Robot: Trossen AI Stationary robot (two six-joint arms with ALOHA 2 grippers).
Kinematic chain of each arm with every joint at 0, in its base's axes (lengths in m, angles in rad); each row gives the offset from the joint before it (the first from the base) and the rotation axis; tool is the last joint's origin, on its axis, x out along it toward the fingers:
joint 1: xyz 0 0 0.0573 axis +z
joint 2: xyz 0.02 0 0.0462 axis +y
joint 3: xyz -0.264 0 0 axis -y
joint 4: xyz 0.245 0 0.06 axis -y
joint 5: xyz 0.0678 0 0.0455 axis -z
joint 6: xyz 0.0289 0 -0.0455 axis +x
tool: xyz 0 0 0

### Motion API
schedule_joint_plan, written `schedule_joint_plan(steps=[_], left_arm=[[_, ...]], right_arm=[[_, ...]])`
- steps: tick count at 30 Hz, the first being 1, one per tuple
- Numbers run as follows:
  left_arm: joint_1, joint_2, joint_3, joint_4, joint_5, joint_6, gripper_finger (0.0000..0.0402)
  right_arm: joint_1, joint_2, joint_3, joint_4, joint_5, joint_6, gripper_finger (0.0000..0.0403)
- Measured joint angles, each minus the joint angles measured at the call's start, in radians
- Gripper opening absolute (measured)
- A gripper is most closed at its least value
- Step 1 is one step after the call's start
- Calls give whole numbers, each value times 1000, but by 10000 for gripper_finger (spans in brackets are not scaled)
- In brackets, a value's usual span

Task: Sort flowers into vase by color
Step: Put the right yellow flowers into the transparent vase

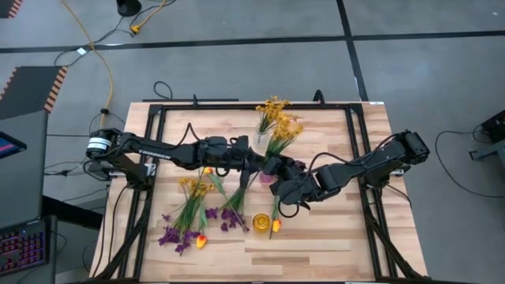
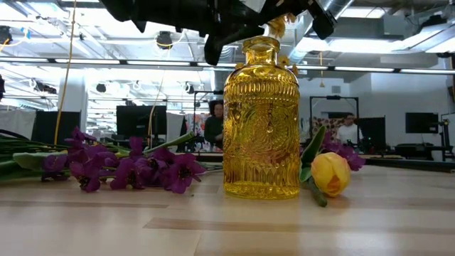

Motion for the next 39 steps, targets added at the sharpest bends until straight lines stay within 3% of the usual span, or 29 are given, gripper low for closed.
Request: schedule_joint_plan(steps=[4, 10, 23, 29, 34, 39], left_arm=[[0, 0, 0, -2, -4, 4, 19], [0, 0, 0, -1, -17, 15, 29], [14, 0, 0, 6, -68, 18, 28], [40, -1, 0, 6, -60, 39, 34], [53, -2, 0, 7, -158, 96, 35], [61, -2, 0, 17, -193, 149, 35]], right_arm=[[1, -1, 0, 2, 0, 1, 58], [1, -1, 0, 9, -6, 108, 84], [11, -1, 0, 5, -3, 481, 221], [41, -1, 0, -1, 36, 684, 228], [72, -2, 1, -1, 66, 849, 221], [110, -2, 1, -8, 76, 925, 219]])
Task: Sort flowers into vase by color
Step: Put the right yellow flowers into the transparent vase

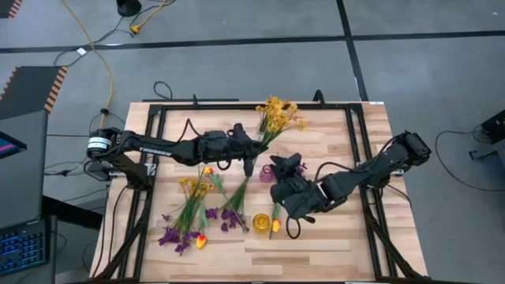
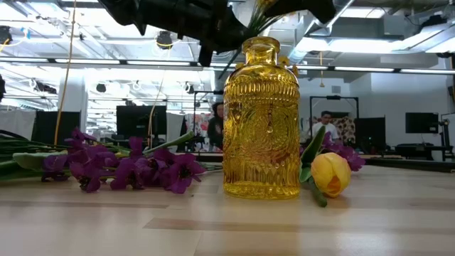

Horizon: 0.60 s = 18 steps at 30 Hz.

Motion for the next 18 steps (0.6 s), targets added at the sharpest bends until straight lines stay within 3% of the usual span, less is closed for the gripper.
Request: schedule_joint_plan(steps=[5, 8, 18], left_arm=[[14, 0, 0, 62, -46, 67, 36], [24, 0, 0, 124, -69, 116, 36], [70, 0, 0, 323, -71, 274, 31]], right_arm=[[24, -15, 0, -42, 3, 157, 219], [22, -53, 0, -171, 3, 349, 219], [-4, -225, -35, -882, 36, 1374, 219]])
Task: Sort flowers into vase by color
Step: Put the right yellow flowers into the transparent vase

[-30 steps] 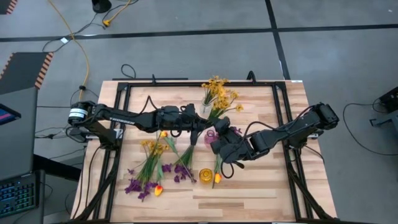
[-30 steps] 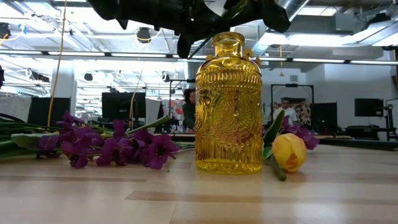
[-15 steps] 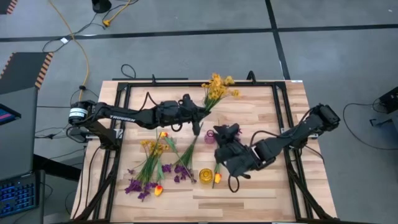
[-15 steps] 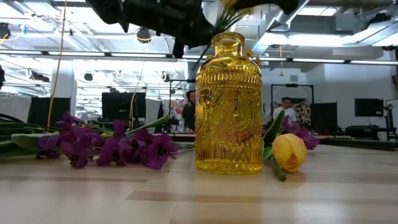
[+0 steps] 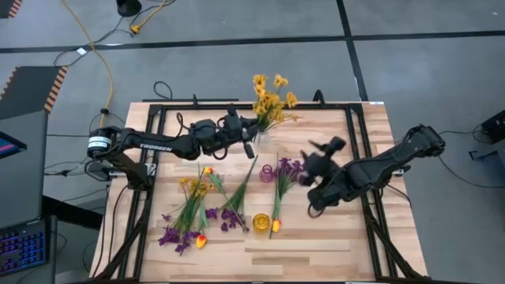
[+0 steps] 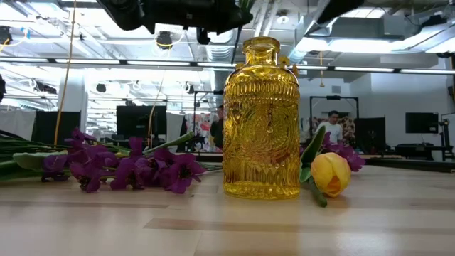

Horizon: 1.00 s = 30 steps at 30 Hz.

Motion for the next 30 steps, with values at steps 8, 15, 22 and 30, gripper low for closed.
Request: schedule_joint_plan(steps=[8, 15, 22, 30], left_arm=[[47, 96, 0, 218, 130, 35, 23], [71, 240, 0, 464, 135, 106, 23], [97, 324, 0, 565, 118, 125, 23], [100, 344, -2, 550, 64, 201, 23]], right_arm=[[-30, -119, -277, -28, 136, 428, 219], [-65, -145, -427, 52, 127, 648, 219], [-66, -141, -522, 223, 120, 671, 219], [-65, -141, -578, 310, 118, 671, 219]])
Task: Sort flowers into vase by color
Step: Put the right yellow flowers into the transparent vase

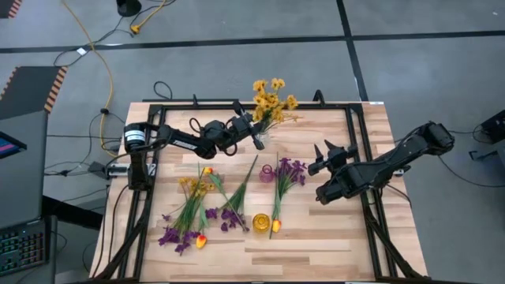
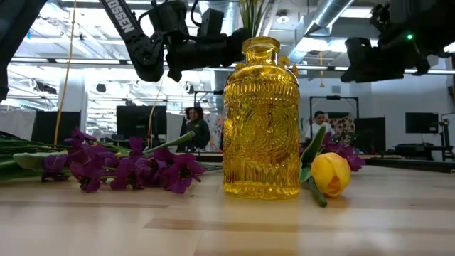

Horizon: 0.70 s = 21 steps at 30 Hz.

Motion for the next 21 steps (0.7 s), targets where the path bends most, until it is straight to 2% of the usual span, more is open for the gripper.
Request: schedule_joint_plan(steps=[8, 13, 17, 21], left_arm=[[-4, 0, -5, 70, -11, 5, 22], [6, 0, -104, 212, -20, -31, 21], [24, -7, -179, 216, -18, -71, 21], [31, -9, -185, 218, 35, -79, 21]], right_arm=[[0, 0, -33, 19, -1, 5, 219], [0, 0, -44, 31, -30, 24, 219], [0, 0, -44, 47, -34, 24, 219], [-6, 0, -44, 70, -12, 25, 219]])
